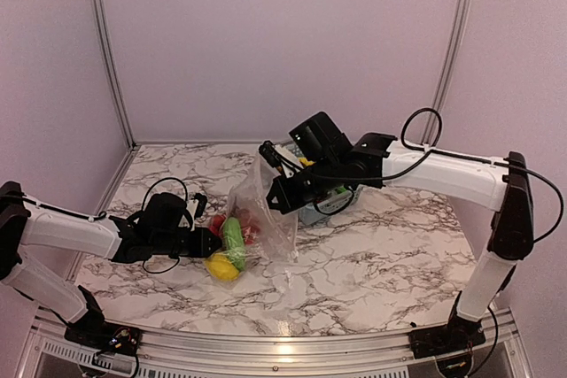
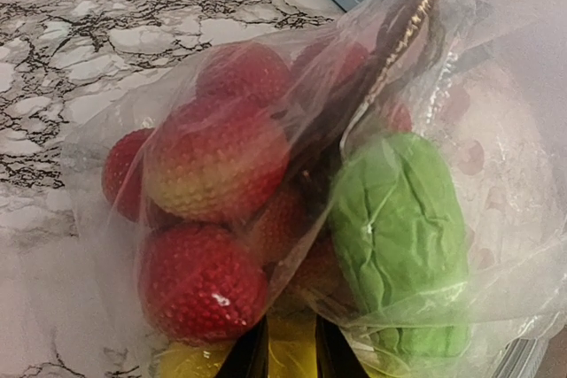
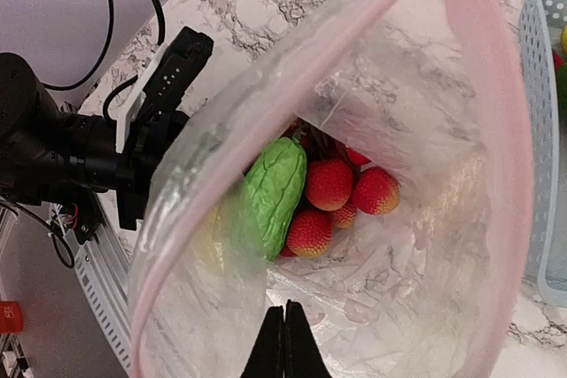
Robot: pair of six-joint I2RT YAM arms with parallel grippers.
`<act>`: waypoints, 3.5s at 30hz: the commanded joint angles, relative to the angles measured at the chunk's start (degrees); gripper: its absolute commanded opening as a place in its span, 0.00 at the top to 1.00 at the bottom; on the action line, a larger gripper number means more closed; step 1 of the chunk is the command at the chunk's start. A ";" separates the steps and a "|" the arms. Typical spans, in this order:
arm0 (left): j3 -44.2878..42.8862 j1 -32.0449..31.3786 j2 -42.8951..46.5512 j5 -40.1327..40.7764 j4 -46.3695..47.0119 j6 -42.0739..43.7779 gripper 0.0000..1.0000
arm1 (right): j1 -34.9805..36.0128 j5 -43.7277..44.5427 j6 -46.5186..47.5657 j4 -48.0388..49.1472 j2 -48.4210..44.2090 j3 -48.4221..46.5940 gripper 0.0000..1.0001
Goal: Open the zip-top bag and remove the fake food
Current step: Pick up the fake vegetable from the zipper food storage bag.
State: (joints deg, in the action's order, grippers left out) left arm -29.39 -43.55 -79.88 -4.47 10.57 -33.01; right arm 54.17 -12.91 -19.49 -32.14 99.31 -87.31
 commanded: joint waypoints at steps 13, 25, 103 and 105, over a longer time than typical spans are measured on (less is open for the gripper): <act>0.70 0.23 -1.49 -1.10 -1.35 0.57 0.79 | 0.52 -5.85 -1.33 10.26 12.38 -2.17 0.96; 0.31 0.22 -0.99 -1.24 -1.51 0.86 0.79 | 0.54 -6.75 -2.64 13.38 15.49 -0.30 0.90; 0.39 -0.31 1.00 4.11 -1.75 0.99 0.80 | 4.01 -12.67 -5.01 14.71 23.54 -7.65 0.73; 0.82 -0.23 0.85 4.12 -1.59 -0.11 0.80 | 4.02 -12.02 -5.03 14.74 21.90 -6.75 0.74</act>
State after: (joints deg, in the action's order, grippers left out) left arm -28.12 -43.94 -77.84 -3.07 10.63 -30.48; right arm 56.27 -24.86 -24.23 -17.12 125.51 -95.33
